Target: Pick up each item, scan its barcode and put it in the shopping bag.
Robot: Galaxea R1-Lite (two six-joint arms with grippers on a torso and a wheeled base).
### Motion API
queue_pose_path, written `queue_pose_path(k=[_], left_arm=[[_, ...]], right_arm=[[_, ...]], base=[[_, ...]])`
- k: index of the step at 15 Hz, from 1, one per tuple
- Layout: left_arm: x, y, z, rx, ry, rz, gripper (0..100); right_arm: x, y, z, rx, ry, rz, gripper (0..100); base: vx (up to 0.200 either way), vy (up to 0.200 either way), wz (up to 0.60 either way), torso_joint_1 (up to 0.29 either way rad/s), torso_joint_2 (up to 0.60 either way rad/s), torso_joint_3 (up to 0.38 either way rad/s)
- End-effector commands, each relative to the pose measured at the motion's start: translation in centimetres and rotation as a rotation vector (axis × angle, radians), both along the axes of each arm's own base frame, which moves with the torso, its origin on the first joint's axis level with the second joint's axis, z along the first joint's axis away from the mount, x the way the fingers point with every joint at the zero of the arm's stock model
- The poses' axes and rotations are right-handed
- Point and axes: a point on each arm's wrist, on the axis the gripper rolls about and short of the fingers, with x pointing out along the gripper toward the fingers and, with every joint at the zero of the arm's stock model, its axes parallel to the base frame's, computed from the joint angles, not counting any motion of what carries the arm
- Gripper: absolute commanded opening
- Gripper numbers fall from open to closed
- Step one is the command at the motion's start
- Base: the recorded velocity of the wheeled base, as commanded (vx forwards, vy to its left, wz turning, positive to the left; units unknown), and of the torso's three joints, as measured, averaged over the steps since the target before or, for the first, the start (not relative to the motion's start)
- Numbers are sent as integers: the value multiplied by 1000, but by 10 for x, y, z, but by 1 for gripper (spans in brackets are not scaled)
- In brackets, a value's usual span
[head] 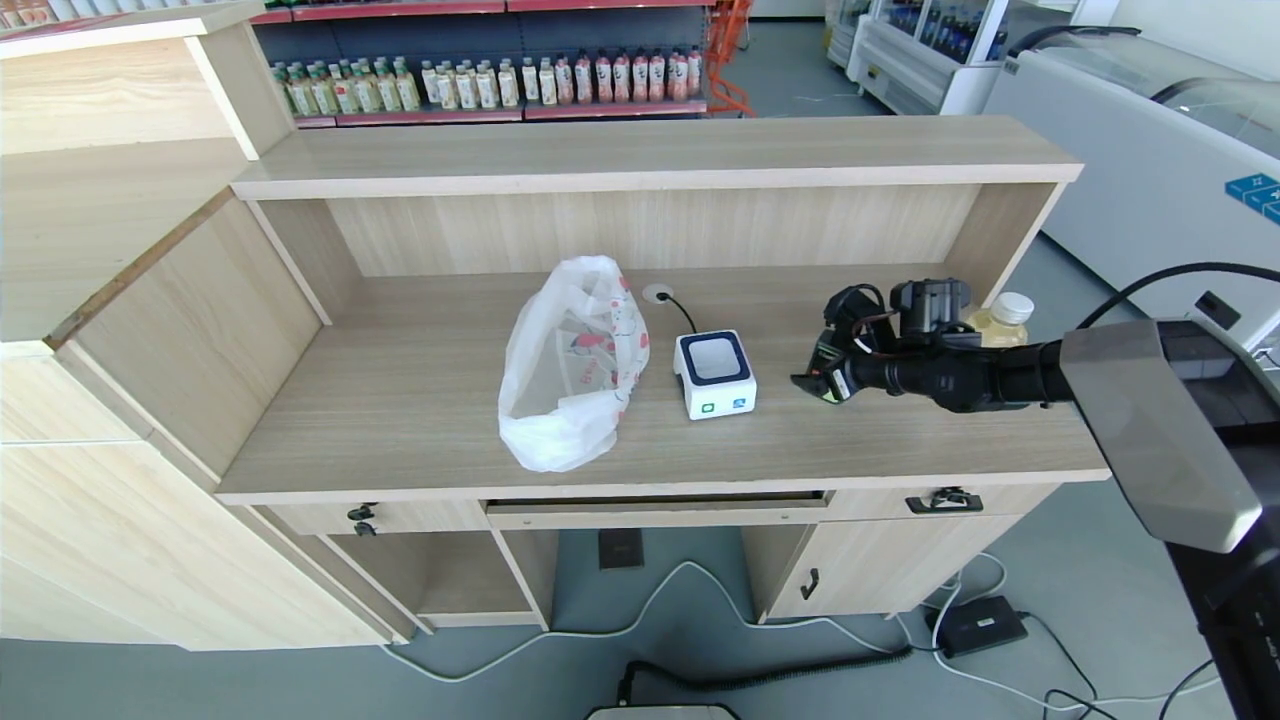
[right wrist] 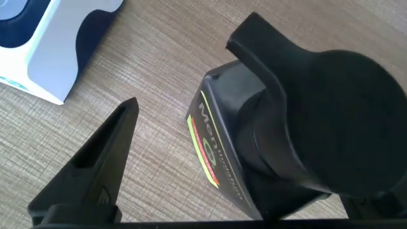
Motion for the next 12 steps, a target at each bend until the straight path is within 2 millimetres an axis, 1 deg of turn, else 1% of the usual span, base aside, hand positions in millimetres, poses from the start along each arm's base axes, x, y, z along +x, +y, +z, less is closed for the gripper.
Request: queue_pose_path(k=[1,2,3,8,11,12], left_arm=[[0,0,0,0,-1,1,100],[0,0,0,0,-1,1,100],[0,0,0,0,-1,1,100],[0,0,0,0,-1,-1,100],[0,0,0,0,-1,-1,100],[0,0,0,0,-1,1,100]], right_arm=[[4,1,-7,24,9,20,100],[5,2,-6,43,7,35,100],[6,2,-7,42,4,35,0],[10,-2,-16,22,8,32,0],[9,-8,-15,22,-21,19,0],[7,-11,-9,25,-53,13,0]], base=[[0,0,0,0,0,0],[0,0,0,0,0,0],[0,0,0,0,0,0],[0,0,0,0,0,0],[0,0,0,0,0,0],[0,0,0,0,0,0]])
